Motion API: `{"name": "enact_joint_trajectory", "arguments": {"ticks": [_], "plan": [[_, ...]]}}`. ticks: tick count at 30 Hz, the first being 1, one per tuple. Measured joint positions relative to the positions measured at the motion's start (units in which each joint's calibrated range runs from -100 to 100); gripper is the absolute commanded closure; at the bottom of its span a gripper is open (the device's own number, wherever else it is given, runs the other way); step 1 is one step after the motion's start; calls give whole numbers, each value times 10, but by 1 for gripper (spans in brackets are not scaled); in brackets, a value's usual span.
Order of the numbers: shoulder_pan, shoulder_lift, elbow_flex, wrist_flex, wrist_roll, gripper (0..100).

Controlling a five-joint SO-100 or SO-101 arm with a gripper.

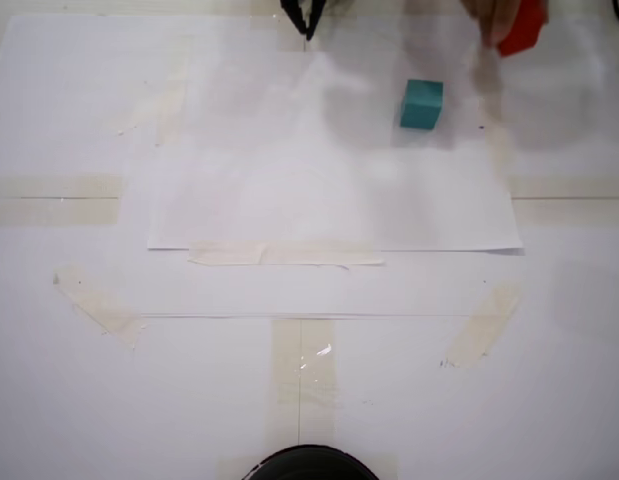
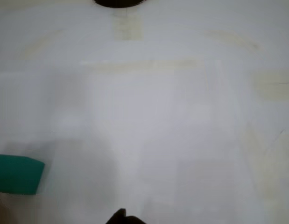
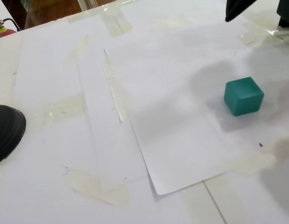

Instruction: Put the red cube on the top of the blue cube.

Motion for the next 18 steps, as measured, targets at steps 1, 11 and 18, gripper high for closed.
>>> {"name": "enact_joint_trajectory", "arguments": {"ticks": [1,11,18], "plan": [[0,0,3,0,0,100],[0,3,46,-19,0,100],[0,6,48,-25,-2,100]]}}
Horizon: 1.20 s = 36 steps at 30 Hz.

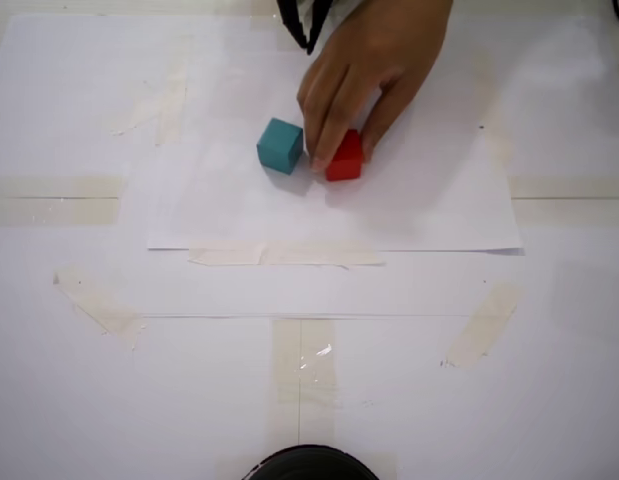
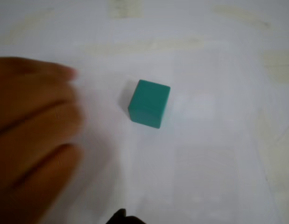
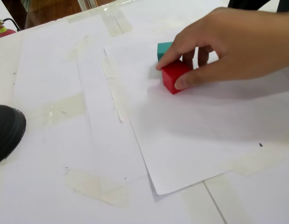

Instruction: Put the red cube on the top of the blue cube.

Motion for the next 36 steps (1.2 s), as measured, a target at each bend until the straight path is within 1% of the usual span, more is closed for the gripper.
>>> {"name": "enact_joint_trajectory", "arguments": {"ticks": [36], "plan": [[-3,-5,26,-10,-12,100]]}}
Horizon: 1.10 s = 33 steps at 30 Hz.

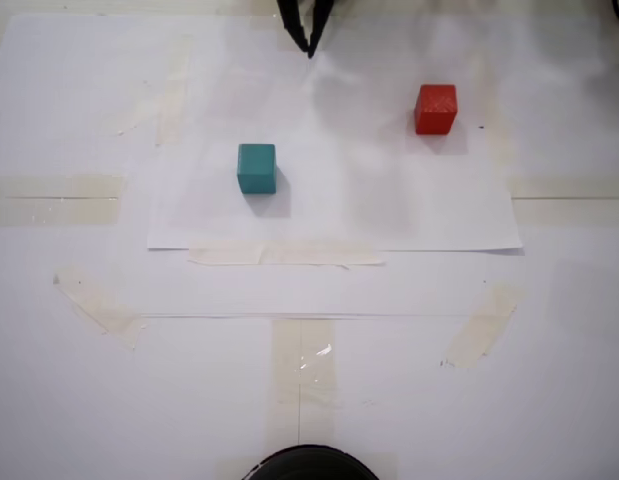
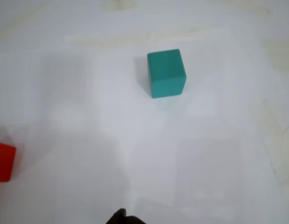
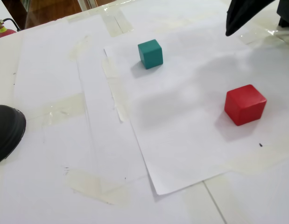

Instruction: Put the red cube on the top of the blue cube.

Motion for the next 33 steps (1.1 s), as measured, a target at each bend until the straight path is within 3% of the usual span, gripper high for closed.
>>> {"name": "enact_joint_trajectory", "arguments": {"ticks": [8,18,25,33], "plan": [[-7,0,46,-41,-4,100],[-7,0,36,-17,-1,100],[-10,16,-122,95,-4,100],[-68,194,-356,163,-23,100]]}}
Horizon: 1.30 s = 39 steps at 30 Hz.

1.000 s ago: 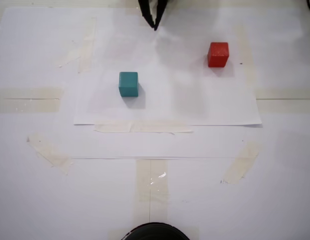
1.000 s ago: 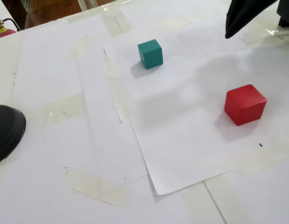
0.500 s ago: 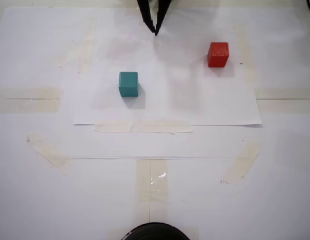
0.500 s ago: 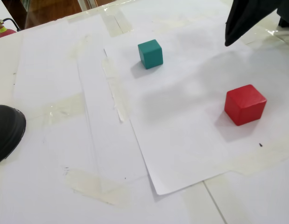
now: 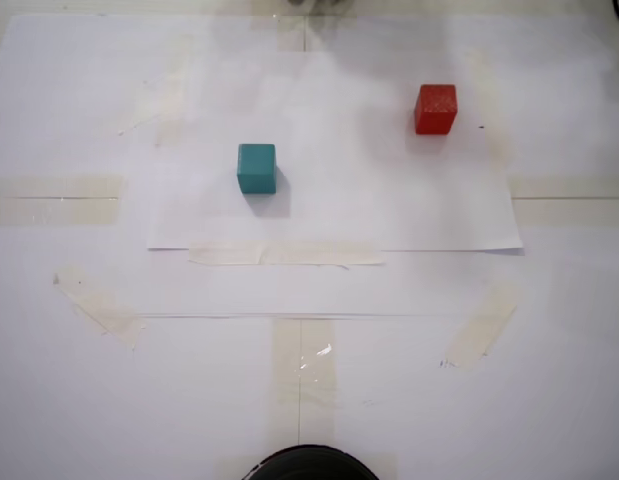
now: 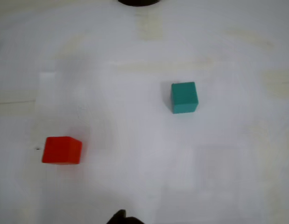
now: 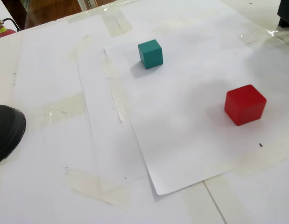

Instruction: Put the red cube on the top of the blue cube.

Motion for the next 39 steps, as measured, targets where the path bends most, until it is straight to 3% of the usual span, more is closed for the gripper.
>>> {"name": "enact_joint_trajectory", "arguments": {"ticks": [13,21,39], "plan": [[-199,309,-269,11,-95,100],[-291,442,-352,11,-118,100],[-315,705,-408,3,-119,100]]}}
